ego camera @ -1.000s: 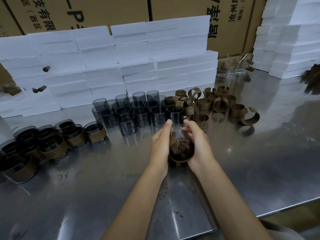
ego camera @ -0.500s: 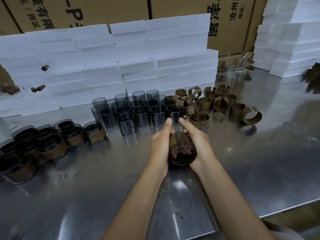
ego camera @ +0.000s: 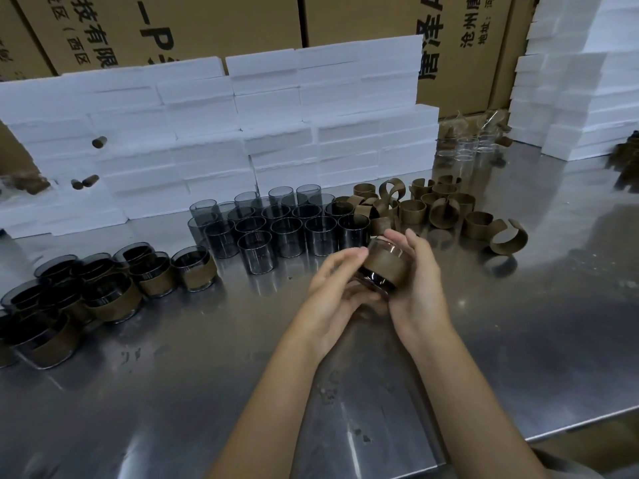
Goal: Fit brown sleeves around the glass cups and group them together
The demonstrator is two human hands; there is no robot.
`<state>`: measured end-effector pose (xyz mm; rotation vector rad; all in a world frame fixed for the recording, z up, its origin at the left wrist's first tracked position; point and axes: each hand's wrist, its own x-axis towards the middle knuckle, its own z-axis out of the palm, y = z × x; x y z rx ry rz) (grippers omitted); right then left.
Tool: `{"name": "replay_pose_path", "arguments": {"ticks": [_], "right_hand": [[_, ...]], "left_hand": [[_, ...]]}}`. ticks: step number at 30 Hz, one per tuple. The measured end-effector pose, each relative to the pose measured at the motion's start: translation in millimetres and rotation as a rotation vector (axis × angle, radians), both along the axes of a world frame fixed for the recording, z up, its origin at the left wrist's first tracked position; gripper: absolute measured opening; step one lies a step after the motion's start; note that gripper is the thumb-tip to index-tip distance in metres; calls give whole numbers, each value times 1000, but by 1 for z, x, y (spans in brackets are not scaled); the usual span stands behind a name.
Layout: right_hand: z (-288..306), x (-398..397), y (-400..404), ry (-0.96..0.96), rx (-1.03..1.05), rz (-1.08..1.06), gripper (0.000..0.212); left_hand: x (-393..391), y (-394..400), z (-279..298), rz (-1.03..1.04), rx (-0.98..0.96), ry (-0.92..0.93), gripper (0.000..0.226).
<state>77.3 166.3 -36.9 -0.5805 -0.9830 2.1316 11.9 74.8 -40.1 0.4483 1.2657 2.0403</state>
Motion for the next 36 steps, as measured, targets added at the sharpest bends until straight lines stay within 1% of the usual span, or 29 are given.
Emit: {"name": "replay_pose_path", "arguments": {"ticks": [2,5,8,10,11,13,17,20,23,26,29,31,33,36], "right_hand": [[0,3,-4,75,-64,124,40],[-2,6,-8,111,-2,224,45],[-3,7,-11,76,79,221,47],[-1,5,-15,-1,148,206,44],[0,4,-17,-45,185,195,43],[-1,2,-19,-106,267,163,43],[-6,3,-23,-123,401,144,48],[-8,4,-23,-131,422,106,51],[-9,5,-24,-150,482,65,56],[-13,5,-26,-211,688,47,65],[-22,2,-27,-272,872,89,71],[-26,1,-26,-338,919,125,72],[-28,0,-24,-379,881,137,71],[-30,-1,-21,-416,799,108,64]], "left_hand": [[0,1,2,0,64,-111,46],[-3,-2,1,14,126,-217,46],[-6,-3,-2,10,146,-267,35],[-7,-3,-2,15,150,-263,38],[-8,-4,-2,20,156,-247,43],[-9,-3,-3,22,149,-178,55],[-12,-5,-4,5,93,-72,57],[-15,-6,-3,46,-7,12,62],[-13,-6,-3,125,-134,96,55],[-10,-8,-4,159,-209,270,47],[-14,-12,-7,294,-301,392,49],[-18,-13,-8,422,-406,476,51],[-25,-17,-6,571,-535,550,54],[-36,-32,-4,762,-789,696,61]]}}
